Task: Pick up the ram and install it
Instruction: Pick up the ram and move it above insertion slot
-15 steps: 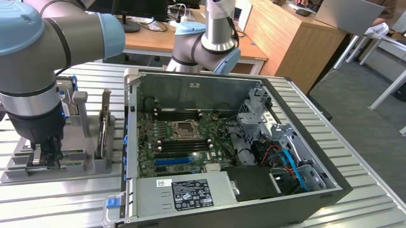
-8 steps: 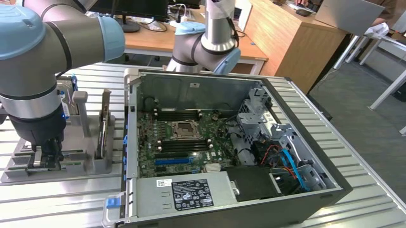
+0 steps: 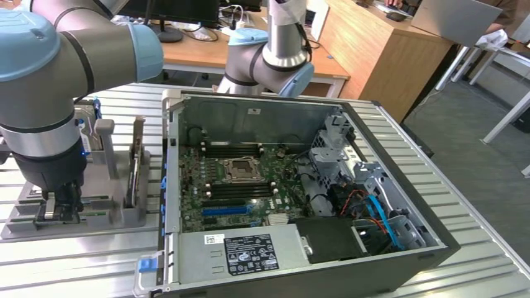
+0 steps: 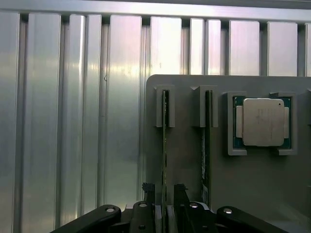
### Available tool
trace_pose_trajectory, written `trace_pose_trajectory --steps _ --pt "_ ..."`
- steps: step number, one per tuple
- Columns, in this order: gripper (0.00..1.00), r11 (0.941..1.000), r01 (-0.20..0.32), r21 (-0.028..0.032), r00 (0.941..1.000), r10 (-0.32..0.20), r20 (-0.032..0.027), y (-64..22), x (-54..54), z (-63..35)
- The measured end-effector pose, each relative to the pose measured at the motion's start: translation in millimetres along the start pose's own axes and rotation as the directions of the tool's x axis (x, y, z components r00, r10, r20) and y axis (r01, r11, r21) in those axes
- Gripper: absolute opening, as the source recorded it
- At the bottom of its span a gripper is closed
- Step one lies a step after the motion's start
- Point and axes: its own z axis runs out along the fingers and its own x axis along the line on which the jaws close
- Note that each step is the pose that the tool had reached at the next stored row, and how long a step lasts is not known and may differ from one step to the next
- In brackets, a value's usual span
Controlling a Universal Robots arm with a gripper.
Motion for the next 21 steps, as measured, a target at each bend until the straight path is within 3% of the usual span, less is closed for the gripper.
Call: trace_pose_trajectory --steps 21 --pt "0.30 1.0000 0.000 0.0001 1.0000 0.000 0.0000 0.1 -0.1 -2.2"
